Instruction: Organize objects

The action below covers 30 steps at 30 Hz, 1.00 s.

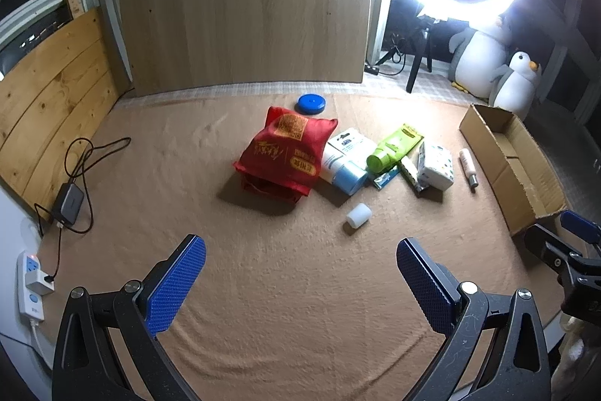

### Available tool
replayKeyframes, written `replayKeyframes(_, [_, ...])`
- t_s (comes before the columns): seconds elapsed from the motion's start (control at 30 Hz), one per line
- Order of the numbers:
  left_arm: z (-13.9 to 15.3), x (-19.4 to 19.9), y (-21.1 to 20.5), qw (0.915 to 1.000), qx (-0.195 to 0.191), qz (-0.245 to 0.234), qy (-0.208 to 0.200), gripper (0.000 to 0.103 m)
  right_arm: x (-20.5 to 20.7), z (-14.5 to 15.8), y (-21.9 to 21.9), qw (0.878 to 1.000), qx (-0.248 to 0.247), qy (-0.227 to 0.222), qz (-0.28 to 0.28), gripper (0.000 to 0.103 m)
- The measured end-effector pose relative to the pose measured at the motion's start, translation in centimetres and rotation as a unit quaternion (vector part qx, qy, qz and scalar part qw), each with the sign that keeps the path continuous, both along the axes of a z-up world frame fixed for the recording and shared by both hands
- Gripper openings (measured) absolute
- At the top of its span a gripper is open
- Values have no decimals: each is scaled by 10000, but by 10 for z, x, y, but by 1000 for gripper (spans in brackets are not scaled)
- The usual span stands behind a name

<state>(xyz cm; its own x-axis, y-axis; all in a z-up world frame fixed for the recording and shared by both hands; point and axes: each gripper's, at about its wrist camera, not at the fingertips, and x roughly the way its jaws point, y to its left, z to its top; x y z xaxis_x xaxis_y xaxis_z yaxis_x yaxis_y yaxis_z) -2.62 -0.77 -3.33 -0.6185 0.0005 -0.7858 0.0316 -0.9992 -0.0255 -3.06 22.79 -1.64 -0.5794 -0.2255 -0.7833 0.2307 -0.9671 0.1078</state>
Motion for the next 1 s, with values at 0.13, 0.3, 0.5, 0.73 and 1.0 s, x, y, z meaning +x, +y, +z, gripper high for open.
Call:
replayKeyframes(0.13, [-12,-8,2,9999,23,-112,-113,102,-4,-8,3,9999,-18,-117,3,102])
replayKeyframes(0.3, [-29,-22,10,9993,-29,-267,-274,99,-8,-16,5,9998,13,-200,7,102])
replayKeyframes(0.5, [-45,-38,20,9982,-29,-417,-426,95,-15,-25,11,9996,23,-299,-2,95])
replayKeyframes(0.73, [-57,-52,30,9974,7,-486,-530,93,-33,-36,21,9985,-193,-521,-21,84])
replayKeyframes(1.0, [-55,-79,45,9973,-46,-564,-469,90,-71,-33,23,9984,-310,-467,56,72])
